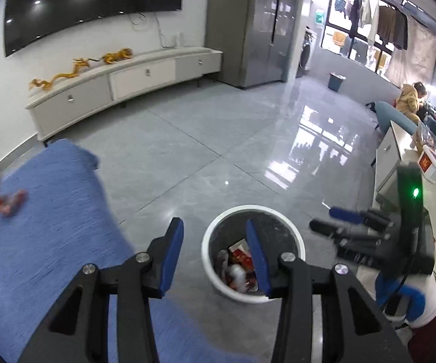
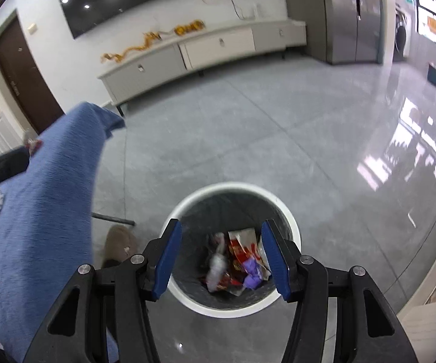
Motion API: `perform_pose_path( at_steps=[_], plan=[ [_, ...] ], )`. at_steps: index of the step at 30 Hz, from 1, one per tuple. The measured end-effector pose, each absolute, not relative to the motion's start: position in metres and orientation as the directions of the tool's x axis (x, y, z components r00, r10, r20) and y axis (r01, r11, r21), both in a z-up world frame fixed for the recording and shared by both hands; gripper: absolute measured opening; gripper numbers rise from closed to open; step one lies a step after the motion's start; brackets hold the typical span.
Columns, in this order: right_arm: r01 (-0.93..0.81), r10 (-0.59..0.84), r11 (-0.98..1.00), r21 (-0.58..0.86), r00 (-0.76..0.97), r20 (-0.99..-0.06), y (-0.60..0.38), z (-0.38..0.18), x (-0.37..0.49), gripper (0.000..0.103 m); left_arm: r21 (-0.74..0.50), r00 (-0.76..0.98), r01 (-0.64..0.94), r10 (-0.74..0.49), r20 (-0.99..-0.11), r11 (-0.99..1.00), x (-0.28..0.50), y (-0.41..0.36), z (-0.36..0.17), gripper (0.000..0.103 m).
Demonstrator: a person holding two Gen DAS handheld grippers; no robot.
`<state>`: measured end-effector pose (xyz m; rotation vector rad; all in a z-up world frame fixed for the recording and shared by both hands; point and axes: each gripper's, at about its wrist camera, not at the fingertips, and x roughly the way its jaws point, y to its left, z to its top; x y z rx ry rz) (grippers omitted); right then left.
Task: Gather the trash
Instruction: 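Return both open tools to the rug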
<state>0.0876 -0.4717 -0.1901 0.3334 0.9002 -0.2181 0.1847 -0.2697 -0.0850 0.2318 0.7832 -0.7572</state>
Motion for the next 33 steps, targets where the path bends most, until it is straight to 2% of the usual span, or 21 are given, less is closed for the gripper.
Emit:
perform_pose_path(
  at_steps=[8,15,20,22,26,33],
  plan=[
    [0.212,0.009,0.954,0.212,0.687,-0.727,-0.419,-0.13,0.077,0.054,-0.075,0.576,0.555,-0.448,-0.683,0.828,0.157,-0.142,-0.066,0.042],
    [0.075,0.115,0.968,0.238,0.711,-0.694,-0.351,-0.092,0.08,0.054,-0.082,0.669,0.334,-0.297,-0.681,0.939,0.136,-0.008,-0.069,0.042],
    [-0.044,0.215,0.964,0.261,0.705,-0.676,-0.297,-0.069,0.085,0.054,-0.101,0.694,0.189,-0.206,-0.69,0.977,0.125,0.068,-0.078,0.046],
    [-0.087,0.245,0.962,0.26,0.697,-0.674,-0.276,-0.063,0.086,0.054,-0.118,0.696,0.137,-0.18,-0.695,0.984,0.119,0.094,-0.082,0.049],
    [-0.171,0.294,0.955,0.244,0.674,-0.678,-0.238,-0.056,0.101,0.054,-0.155,0.703,0.04,-0.138,-0.698,0.987,0.121,0.132,-0.085,0.061],
    [-0.29,0.359,0.931,0.221,0.623,-0.695,-0.19,-0.059,0.141,0.054,-0.213,0.683,-0.116,-0.078,-0.727,0.97,0.172,0.167,-0.083,0.062]
  ],
)
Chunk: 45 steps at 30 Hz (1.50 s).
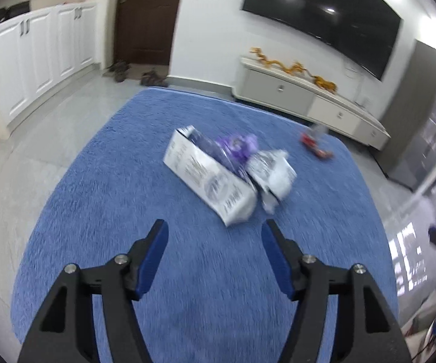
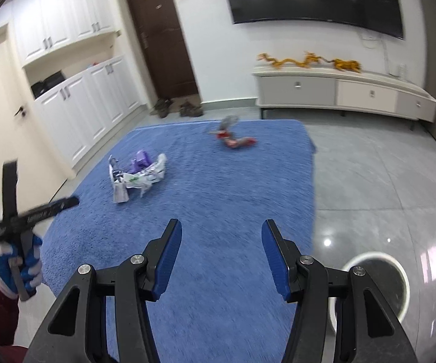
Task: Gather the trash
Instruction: 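Return both open tools to the rug, then grasp blue snack bag with left gripper while right grasps white printed bag, then carry both bags over the bin and open both grippers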
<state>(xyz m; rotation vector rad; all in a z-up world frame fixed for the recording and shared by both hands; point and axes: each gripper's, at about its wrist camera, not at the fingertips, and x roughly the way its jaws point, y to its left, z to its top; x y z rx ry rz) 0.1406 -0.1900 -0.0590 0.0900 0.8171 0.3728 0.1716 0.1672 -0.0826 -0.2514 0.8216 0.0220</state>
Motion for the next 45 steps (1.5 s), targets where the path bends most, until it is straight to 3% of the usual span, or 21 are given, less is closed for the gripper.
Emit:
perform_pose_path(
  at_steps=[11,17,26,29,30,32,34,45],
  plan=[
    [-0.427,0.475,0.863,0.271,0.505,-0.721,-0.114,-0.093,0.23,0.054,-0.206,0.572,-0.365,0.044,-0.819,0.908,0.292,0.192,-0.109,0.066],
    [-0.43,0.539,0.827,0.361,0.424,-0.728,-0.071,-0.121,0.276,0.054,-0.224,0.557,-0.361,0.017,-0.83,0.905,0.295,0.199,-0.129,0.065],
    [-0.399,0.595,0.791,0.465,0.32,-0.738,-0.014,-0.158,0.325,0.053,-0.376,0.594,-0.33,-0.119,-0.796,0.866,0.259,0.232,-0.142,0.042],
    [-0.373,0.606,0.785,0.496,0.288,-0.742,-0.003,-0.171,0.333,0.043,-0.43,0.61,-0.314,-0.167,-0.774,0.846,0.251,0.235,-0.144,0.037],
    [-0.36,0.602,0.787,0.501,0.277,-0.749,0.0,-0.176,0.335,0.031,-0.448,0.62,-0.308,-0.18,-0.764,0.839,0.246,0.235,-0.145,0.035],
    [-0.335,0.608,0.787,0.519,0.269,-0.747,0.002,-0.183,0.336,0.024,-0.484,0.63,-0.291,-0.215,-0.746,0.825,0.239,0.237,-0.146,0.015],
    [-0.328,0.613,0.784,0.527,0.275,-0.741,-0.001,-0.182,0.333,0.013,-0.497,0.644,-0.279,-0.224,-0.732,0.822,0.23,0.236,-0.141,0.015],
    [-0.371,0.575,0.811,0.452,0.365,-0.732,-0.06,-0.137,0.26,0.007,-0.399,0.709,-0.103,-0.214,-0.672,0.911,0.164,0.198,-0.088,0.015]
  ],
)
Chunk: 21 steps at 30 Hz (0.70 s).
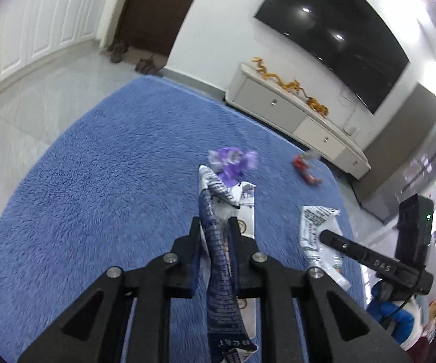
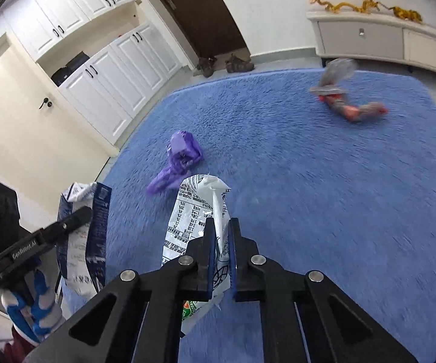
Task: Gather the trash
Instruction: 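Carry both bags over the bin and open both grippers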
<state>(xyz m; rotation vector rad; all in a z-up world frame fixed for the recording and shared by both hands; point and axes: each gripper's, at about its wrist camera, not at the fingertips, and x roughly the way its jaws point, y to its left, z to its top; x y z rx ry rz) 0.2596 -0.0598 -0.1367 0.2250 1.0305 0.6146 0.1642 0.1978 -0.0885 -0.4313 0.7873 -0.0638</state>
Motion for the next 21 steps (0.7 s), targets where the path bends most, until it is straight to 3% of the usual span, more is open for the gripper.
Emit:
perform_pose_path(
  at_steps=[9,21],
  plan=[
    [-0.292,0.51,0.86,0.418,0.489,-0.708,-0.159,-0.11,0.185,0.006,-0.329,0.695,0.048,-0.268,-0.667,0.943,0.134,0.13,-0.073,0.015],
    [0.073,0.221,0.934,0.35,0.652,-0.726,-0.352,-0.116,0.109,0.006,-0.249,0.57,0.353,-0.418,-0.707,0.902,0.166,-0.038,-0.057,0.015]
  ],
)
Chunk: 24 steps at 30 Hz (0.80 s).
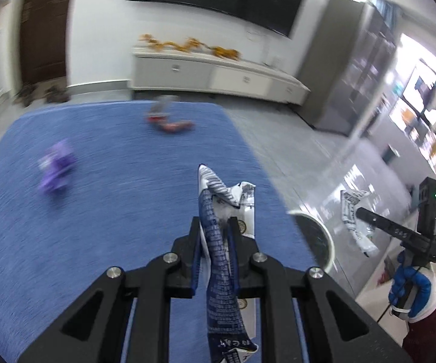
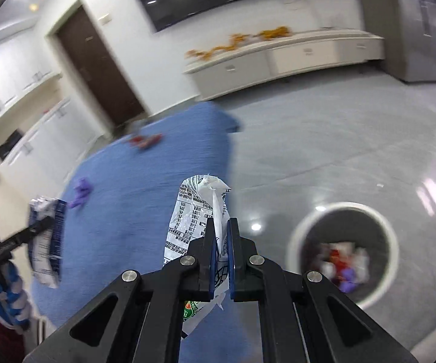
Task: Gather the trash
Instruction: 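Carry both bags over the bin and open both grippers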
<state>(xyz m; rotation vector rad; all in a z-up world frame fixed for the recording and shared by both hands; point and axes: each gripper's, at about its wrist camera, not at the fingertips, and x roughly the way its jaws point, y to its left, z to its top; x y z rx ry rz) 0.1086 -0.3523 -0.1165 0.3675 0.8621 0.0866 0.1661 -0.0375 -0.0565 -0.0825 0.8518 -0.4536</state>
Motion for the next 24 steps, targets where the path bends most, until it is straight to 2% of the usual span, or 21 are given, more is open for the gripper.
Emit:
perform_pose_path(
  at_steps=[5,10,15,18,19,21,22,24],
  plan=[
    [0.227,0.087,0.929,0.292,0.633,-0.769,-0.418,-0.148,0.095,0.006,-0.216,0.475,0.505,-0.478,-0.739,0.836,0.19,-0.149,-0.061,0.015],
    [0.342,0.025,0.898,0.277,0.588,-0.808,-0.466,-0.187,0.096,0.006,-0.196,0.382,0.605,-0.498,-0.778,0.771,0.209,-0.26,-0.09,0.015],
    [0.413,-0.001,0.87,0.27,0.548,-0.836,-0.496,-0.22,0.106,0.008,-0.222,0.31,0.631,-0.504,-0.806,0.744,0.229,-0.337,-0.127,0.016],
    [0.433,-0.013,0.865,0.254,0.525,-0.851,-0.507,-0.237,0.112,0.012,-0.242,0.275,0.637,-0.509,-0.816,0.732,0.236,-0.368,-0.145,0.018],
    [0.438,-0.01,0.861,0.256,0.52,-0.854,-0.511,-0.242,0.114,0.013,-0.238,0.275,0.637,-0.505,-0.818,0.733,0.238,-0.374,-0.149,0.02],
    [0.449,-0.009,0.856,0.255,0.508,-0.861,-0.514,-0.251,0.118,0.015,-0.245,0.261,0.638,-0.505,-0.823,0.73,0.242,-0.386,-0.157,0.043],
    [0.456,-0.012,0.853,0.253,0.502,-0.865,-0.516,-0.256,0.12,0.024,-0.248,0.261,0.637,-0.507,-0.821,0.729,0.242,-0.385,-0.16,0.044],
    [0.465,-0.012,0.848,0.253,0.494,-0.869,-0.517,-0.262,0.12,0.034,-0.255,0.261,0.637,-0.515,-0.817,0.727,0.24,-0.386,-0.159,0.044]
  ],
)
